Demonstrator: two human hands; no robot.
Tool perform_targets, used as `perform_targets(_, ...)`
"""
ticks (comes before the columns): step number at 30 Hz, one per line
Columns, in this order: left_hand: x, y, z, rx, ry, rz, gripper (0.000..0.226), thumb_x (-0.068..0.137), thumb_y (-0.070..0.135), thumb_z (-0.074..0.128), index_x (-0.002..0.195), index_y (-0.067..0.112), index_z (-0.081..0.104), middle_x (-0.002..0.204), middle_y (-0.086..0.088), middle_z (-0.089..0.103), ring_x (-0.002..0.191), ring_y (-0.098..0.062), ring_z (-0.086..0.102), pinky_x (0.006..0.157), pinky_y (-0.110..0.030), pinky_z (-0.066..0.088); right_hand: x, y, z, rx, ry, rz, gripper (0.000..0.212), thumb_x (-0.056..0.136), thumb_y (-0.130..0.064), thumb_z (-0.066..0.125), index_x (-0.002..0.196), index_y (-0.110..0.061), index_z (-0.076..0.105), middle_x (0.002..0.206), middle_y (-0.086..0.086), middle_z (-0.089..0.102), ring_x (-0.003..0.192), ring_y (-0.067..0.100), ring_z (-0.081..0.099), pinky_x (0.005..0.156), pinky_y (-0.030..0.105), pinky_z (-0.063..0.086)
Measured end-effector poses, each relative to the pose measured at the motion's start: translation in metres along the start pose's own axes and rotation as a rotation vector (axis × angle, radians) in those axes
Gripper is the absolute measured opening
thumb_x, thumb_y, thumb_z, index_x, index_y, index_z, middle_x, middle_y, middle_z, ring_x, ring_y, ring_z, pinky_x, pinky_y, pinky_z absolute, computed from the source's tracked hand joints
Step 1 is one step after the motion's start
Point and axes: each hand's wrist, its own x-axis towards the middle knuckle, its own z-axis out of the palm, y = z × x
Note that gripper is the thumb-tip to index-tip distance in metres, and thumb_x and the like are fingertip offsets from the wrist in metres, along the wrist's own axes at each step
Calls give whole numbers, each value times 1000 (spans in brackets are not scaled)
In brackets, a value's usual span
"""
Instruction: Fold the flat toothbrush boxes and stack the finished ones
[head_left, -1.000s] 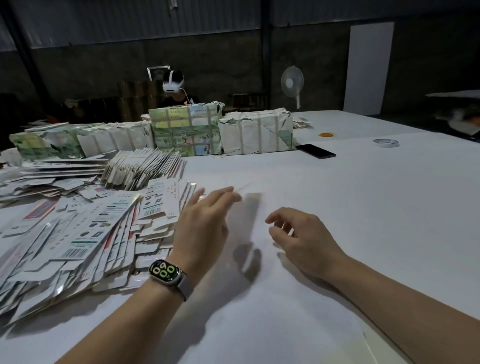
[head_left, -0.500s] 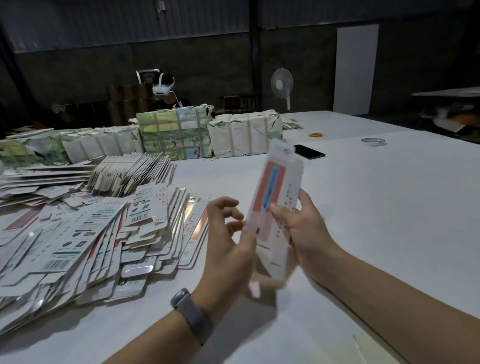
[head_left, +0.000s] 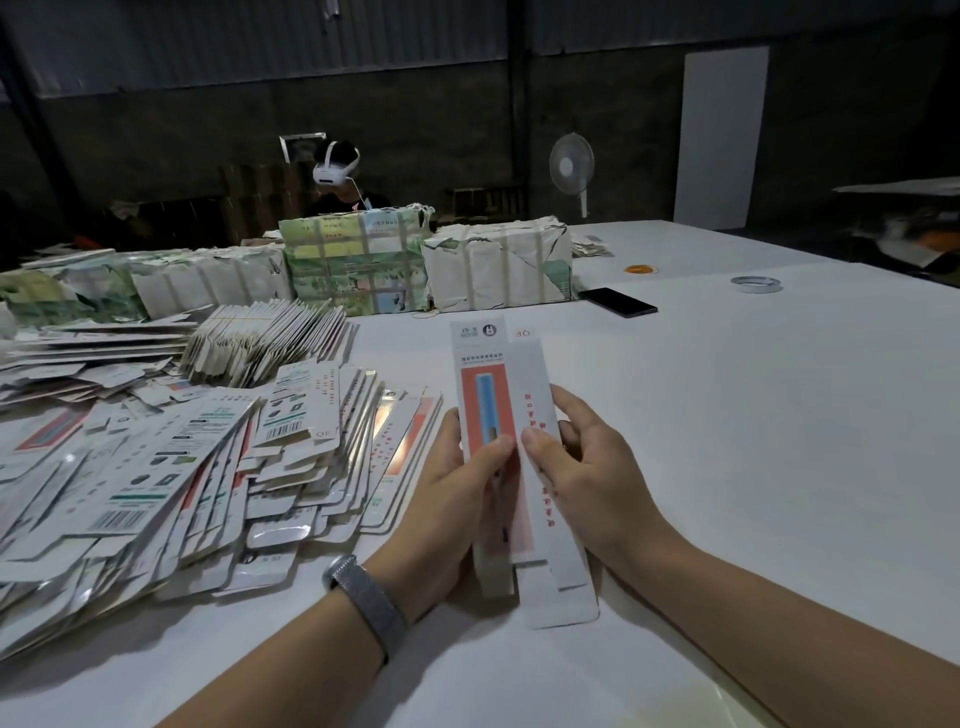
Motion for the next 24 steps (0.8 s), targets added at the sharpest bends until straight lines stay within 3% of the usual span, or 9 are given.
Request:
perform_targets(2, 0, 1, -1, -6, 3, -27, 24, 97, 41, 53, 118, 32, 63, 96, -2, 78, 86, -24, 77, 67, -32, 61, -1, -3, -1, -53, -16, -7, 34, 103, -31, 52, 135, -39, 52, 101, -7, 75, 84, 15, 75, 75, 39, 63)
perform_targets(6, 1, 5, -7, -209, -36, -161, 63, 85, 72, 33, 92, 33, 81, 96, -13, 78, 82, -29, 77, 64, -35, 61, -6, -8, 0, -157, -213, 4, 31, 102, -42, 47, 133, -41, 50, 102, -10, 72, 87, 13, 74, 73, 36, 63)
perform_targets(11, 3, 3, -12, -333, -87, -264, 81, 70, 84, 34, 111, 29, 77, 113, -20, 74, 97, -38, 74, 69, -43, 62, -8, -8, 2, -212, -272, -22, 33, 100, -49, 44, 133, -45, 44, 104, -15, 68, 91, 12, 73, 74, 34, 63)
perform_targets(13, 1, 2, -10, -355, -93, -295, 86, 68, 84, 39, 126, 29, 68, 115, -21, 73, 99, -39, 74, 70, -45, 62, -7, -7, 1, -219, -265, -30, 28, 96, -58, 43, 125, -57, 41, 101, -20, 66, 89, 8, 72, 73, 33, 63)
perform_targets(16, 1, 4, -8, -390, -103, -325, 86, 73, 83, 40, 130, 24, 67, 114, -22, 73, 97, -38, 74, 68, -43, 62, -6, -8, 2, -254, -234, -20, 24, 90, -67, 42, 113, -68, 34, 102, -25, 63, 87, 7, 72, 72, 32, 63)
perform_targets(20, 3, 6, -7, -371, -74, -279, 81, 84, 77, 37, 135, 20, 62, 113, -20, 74, 96, -36, 74, 69, -42, 62, -9, -11, 8, -401, -159, -34, 59, 82, -80, 39, 136, -64, 23, 109, -29, 48, 94, 7, 65, 73, 28, 62)
perform_targets(24, 2, 5, -3, -416, -7, -263, 70, 85, 68, 53, 132, 17, 64, 100, -19, 73, 84, -33, 75, 64, -41, 61, -12, -14, 8, -461, -176, -103, 85, 73, -82, 44, 148, -53, 17, 124, -25, 35, 115, 0, 50, 86, 22, 55)
